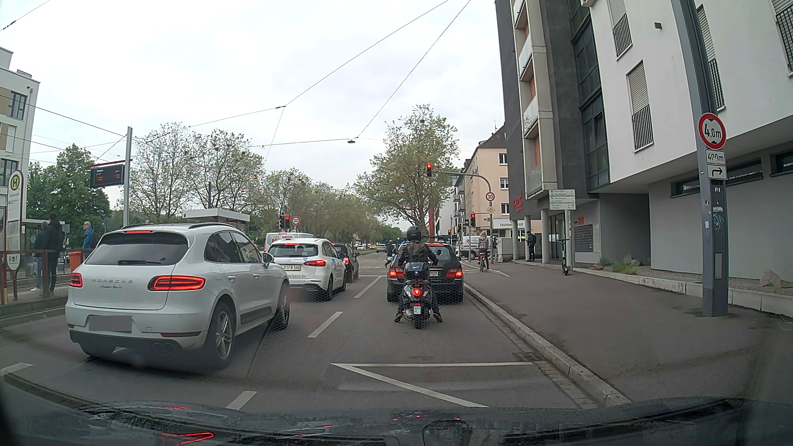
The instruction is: Follow the waypoints while adhering to traffic rules and regulations
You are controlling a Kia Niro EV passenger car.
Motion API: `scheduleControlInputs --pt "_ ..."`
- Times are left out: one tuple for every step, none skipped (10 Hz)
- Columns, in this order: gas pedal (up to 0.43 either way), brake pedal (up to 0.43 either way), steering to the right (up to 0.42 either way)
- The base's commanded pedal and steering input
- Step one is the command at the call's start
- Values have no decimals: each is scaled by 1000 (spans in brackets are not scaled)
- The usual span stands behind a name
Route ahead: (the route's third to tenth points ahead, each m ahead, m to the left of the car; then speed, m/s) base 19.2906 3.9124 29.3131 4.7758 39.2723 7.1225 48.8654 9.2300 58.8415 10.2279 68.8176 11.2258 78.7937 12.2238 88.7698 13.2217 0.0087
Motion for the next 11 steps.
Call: scheduleControlInputs --pt "0 171 -5" --pt "0 171 -5" --pt "0 171 -6" --pt "0 171 -5" --pt "0 171 -5" --pt "0 171 -5" --pt "0 171 -5" --pt "0 171 -6" --pt "0 171 -6" --pt "0 165 -6" --pt "0 171 -6"
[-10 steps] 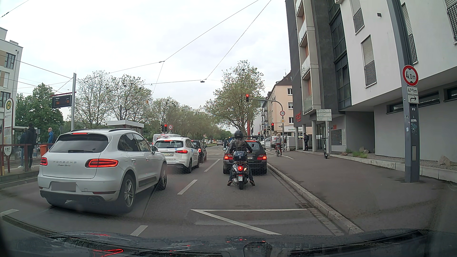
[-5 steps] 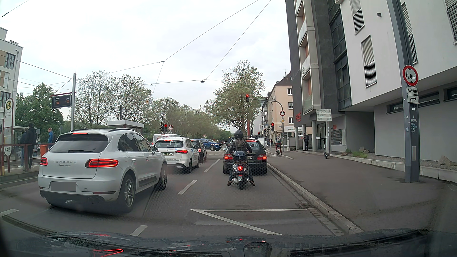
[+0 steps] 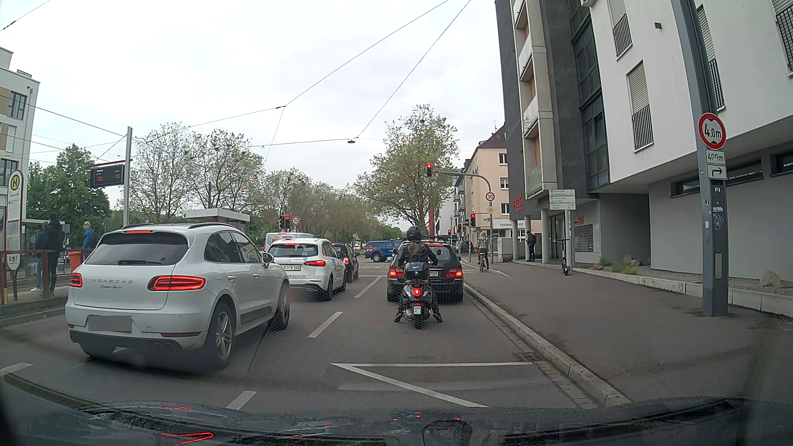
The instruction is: Follow the waypoints while adhering to traffic rules and regulations
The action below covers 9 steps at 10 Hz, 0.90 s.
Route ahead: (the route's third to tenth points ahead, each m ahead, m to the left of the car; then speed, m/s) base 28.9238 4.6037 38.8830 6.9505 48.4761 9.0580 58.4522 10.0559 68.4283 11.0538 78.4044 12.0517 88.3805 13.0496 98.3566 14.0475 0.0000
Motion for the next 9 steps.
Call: scheduleControlInputs --pt "0 171 -6" --pt "0 165 -6" --pt "0 171 -6" --pt "0 171 -6" --pt "0 165 -6" --pt "0 171 -6" --pt "0 171 -6" --pt "0 171 -6" --pt "0 171 -6"
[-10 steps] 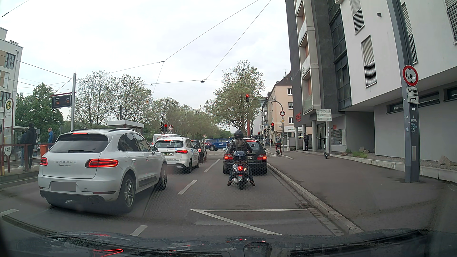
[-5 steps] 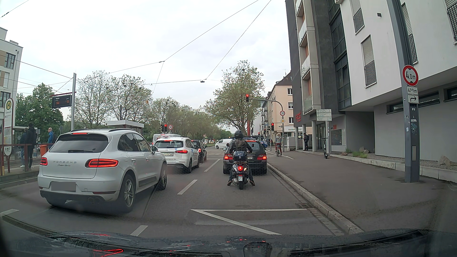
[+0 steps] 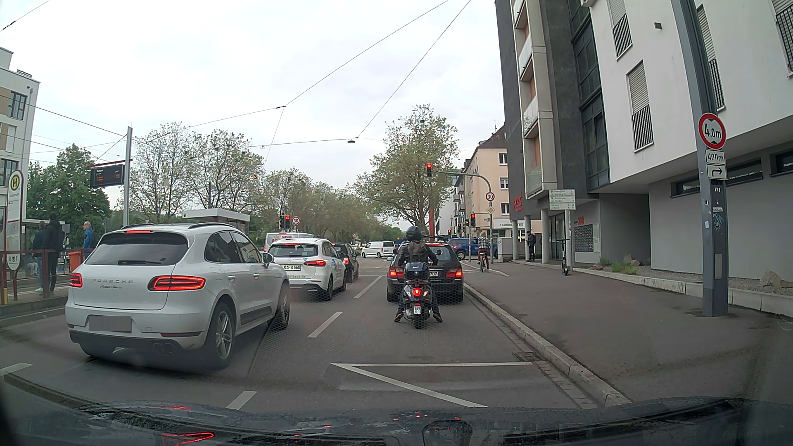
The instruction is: Follow the waypoints while adhering to traffic rules and regulations
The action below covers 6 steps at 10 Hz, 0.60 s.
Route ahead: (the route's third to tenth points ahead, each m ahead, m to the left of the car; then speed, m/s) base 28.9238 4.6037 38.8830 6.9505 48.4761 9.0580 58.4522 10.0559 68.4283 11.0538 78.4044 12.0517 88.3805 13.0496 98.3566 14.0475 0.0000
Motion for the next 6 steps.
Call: scheduleControlInputs --pt "0 165 -6" --pt "0 171 -6" --pt "0 171 -6" --pt "0 171 -6" --pt "0 171 -6" --pt "0 171 -6"
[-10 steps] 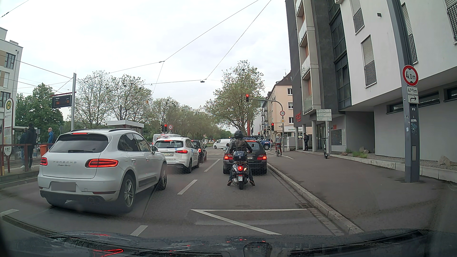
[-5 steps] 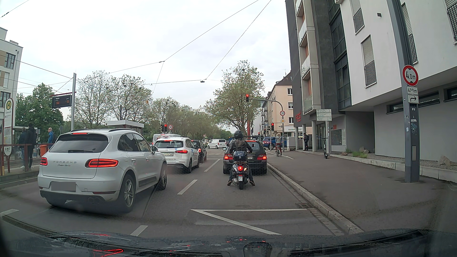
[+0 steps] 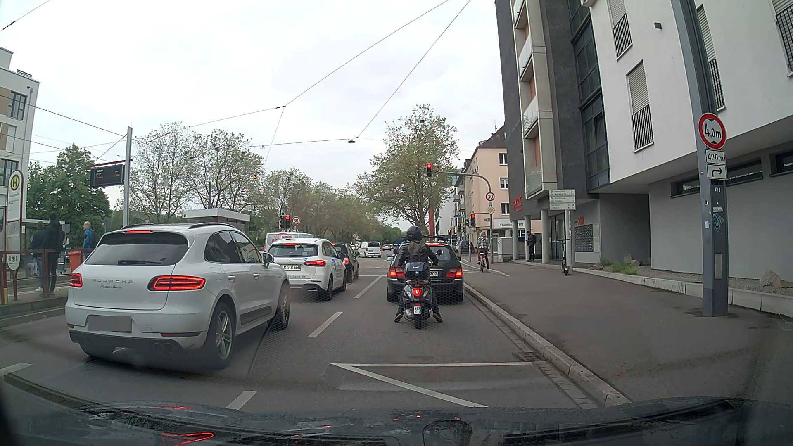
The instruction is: Follow the waypoints while adhering to traffic rules and regulations
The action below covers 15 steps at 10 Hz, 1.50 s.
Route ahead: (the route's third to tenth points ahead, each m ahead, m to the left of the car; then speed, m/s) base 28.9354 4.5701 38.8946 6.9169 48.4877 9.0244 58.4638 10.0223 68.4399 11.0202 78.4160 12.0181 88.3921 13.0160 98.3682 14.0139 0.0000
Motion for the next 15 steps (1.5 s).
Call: scheduleControlInputs --pt "0 171 -6" --pt "0 171 -6" --pt "0 171 -6" --pt "0 171 -6" --pt "0 165 -6" --pt "0 171 -6" --pt "0 171 -6" --pt "0 165 -6" --pt "0 171 -6" --pt "0 171 -6" --pt "0 165 -6" --pt "0 171 -6" --pt "0 171 -6" --pt "0 171 -6" --pt "0 171 -6"
